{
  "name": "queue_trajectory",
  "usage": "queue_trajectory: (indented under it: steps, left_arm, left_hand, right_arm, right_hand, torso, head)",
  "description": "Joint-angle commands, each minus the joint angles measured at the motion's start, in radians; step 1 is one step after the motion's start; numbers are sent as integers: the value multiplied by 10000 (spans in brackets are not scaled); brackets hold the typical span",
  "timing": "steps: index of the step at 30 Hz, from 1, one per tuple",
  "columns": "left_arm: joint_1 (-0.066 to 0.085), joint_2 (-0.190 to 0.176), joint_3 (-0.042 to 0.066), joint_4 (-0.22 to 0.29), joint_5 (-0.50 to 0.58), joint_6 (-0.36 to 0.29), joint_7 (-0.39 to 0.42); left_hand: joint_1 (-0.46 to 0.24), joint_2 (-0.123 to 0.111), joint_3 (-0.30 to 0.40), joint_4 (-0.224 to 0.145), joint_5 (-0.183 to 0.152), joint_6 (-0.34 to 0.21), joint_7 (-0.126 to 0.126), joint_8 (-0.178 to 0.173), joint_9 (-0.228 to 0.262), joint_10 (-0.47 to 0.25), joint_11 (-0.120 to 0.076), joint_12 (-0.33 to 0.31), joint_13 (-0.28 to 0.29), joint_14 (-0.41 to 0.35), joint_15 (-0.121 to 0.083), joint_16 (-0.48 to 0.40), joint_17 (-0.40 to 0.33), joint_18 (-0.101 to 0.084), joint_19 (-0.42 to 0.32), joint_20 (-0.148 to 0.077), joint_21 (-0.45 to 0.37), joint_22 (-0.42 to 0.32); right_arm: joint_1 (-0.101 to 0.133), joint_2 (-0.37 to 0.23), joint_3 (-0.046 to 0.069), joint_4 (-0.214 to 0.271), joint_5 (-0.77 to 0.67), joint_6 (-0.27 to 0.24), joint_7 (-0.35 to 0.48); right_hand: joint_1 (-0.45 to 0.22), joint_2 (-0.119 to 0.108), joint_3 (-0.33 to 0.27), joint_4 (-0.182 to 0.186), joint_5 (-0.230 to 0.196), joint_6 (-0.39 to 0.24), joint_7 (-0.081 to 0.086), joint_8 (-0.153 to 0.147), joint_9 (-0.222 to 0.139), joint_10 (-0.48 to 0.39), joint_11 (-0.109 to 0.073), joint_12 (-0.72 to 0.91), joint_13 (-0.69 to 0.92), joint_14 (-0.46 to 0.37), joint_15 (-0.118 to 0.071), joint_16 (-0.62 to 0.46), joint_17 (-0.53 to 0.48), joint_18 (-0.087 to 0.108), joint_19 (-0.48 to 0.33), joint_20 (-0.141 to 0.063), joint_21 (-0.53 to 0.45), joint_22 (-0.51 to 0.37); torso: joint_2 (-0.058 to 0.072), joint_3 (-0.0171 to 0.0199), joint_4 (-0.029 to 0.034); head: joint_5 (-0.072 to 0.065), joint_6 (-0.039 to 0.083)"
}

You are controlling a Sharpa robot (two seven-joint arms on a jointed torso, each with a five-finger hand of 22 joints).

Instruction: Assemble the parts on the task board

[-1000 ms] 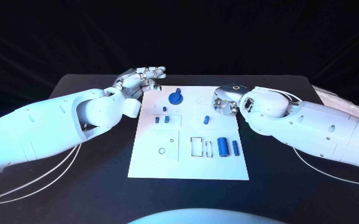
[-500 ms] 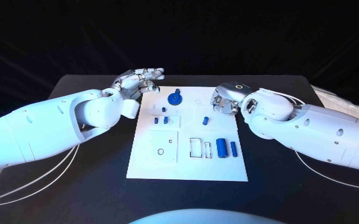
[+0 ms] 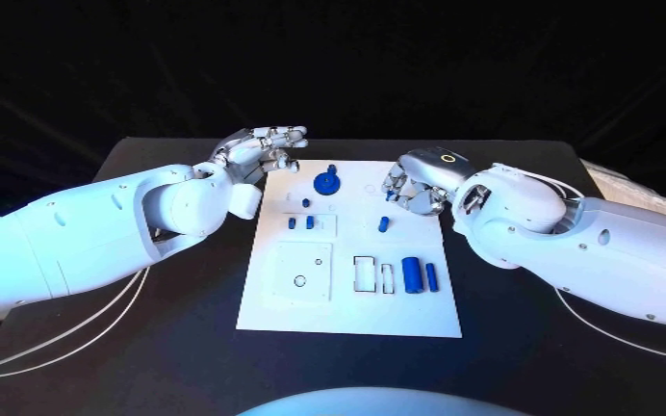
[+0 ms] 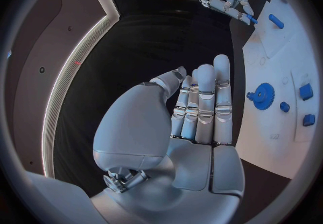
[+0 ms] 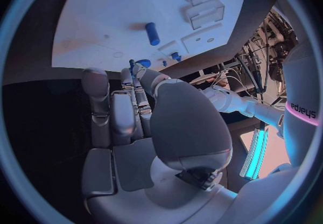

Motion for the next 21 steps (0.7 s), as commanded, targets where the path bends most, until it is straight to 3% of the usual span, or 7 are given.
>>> queue_trajectory:
  steps: [1,9,16,21]
  left_arm:
    - [4,31,6,25,-106,-19,26]
    - [3,65,6,57,-109,-67,102]
    - [3,104,6,115,-110,-71,129]
    - [4,135,7,149,-110,-68,116]
  left_hand:
    - [12,105,-60,-10,50,-30,-35,54,7,-43,-6,55,9,-66,-17,-33,-12,118,-67,-20,-52,-16]
    - [23,117,-61,-19,51,-21,-41,65,9,-43,-12,72,14,-67,-22,-30,-19,120,-63,-21,-59,-22]
    - [36,127,-60,-30,52,-14,-47,74,11,-41,-18,89,19,-67,-26,-27,-25,122,-58,-24,-65,-28]
    - [43,132,-61,-36,52,-9,-49,79,12,-39,-20,99,22,-66,-29,-25,-28,123,-54,-25,-68,-31]
  right_arm:
    - [-64,112,-21,358,167,-155,519]
    - [-412,778,-95,691,246,-176,1100]
    - [-882,1430,-137,262,316,12,1352]
    - [-1079,1789,-179,-92,329,128,1446]
  right_hand:
    - [-96,5,75,-13,23,60,-28,17,25,40,4,-58,6,403,-38,38,14,-175,96,10,59,26]
    - [-118,-2,103,-39,73,48,-17,11,32,35,12,-75,4,408,-35,65,34,-181,110,4,97,76]
    - [-134,1,119,-50,87,32,-7,3,34,19,21,-93,1,407,-31,68,28,-178,102,3,95,62]
    - [-139,1,124,-56,93,27,-4,0,34,14,24,-99,0,407,-29,74,32,-179,103,2,101,70]
  torso:
    - [7,-3,37]
    - [11,-19,35]
    - [32,-21,49]
    - [40,-31,56]
  head:
    - [56,18]
    - [293,-42]
    - [494,-130]
    - [587,-155]
